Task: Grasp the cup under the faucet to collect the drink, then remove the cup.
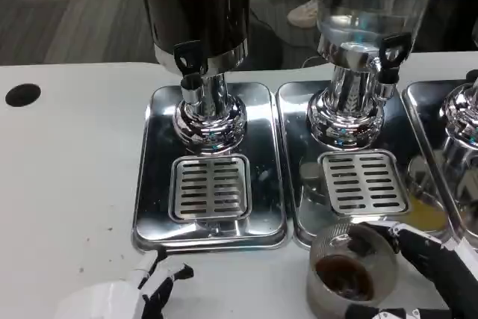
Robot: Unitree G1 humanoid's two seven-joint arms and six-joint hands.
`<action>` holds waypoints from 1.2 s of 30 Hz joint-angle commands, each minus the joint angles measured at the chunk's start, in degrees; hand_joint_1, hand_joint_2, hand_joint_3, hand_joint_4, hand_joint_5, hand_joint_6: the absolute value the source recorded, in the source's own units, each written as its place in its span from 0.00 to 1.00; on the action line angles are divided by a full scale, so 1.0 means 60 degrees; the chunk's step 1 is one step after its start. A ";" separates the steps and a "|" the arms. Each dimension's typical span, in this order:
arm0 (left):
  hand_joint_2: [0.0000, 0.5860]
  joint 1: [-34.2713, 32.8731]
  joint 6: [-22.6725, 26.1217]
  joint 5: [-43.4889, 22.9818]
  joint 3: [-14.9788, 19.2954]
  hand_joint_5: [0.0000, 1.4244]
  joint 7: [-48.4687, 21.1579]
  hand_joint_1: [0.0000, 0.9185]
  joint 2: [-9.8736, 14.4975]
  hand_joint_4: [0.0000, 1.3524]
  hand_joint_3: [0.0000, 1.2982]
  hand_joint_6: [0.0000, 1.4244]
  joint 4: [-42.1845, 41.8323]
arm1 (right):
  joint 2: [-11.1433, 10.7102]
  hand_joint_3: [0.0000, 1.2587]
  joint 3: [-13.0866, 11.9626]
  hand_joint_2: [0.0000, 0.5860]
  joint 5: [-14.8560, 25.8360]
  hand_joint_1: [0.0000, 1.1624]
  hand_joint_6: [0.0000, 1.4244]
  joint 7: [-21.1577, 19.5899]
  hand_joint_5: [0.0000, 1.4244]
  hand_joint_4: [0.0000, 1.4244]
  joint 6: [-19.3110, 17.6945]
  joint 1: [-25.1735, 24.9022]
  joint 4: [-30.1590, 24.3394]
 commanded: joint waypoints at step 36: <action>0.10 0.0486 -0.0056 0.0182 -0.0081 0.15 0.0159 0.00 0.0067 0.08 0.22 0.30 -0.0350 | -0.0075 0.10 0.0387 0.19 0.0363 0.49 0.01 -0.0501 0.09 0.05 -0.1326 -0.0063 -0.0012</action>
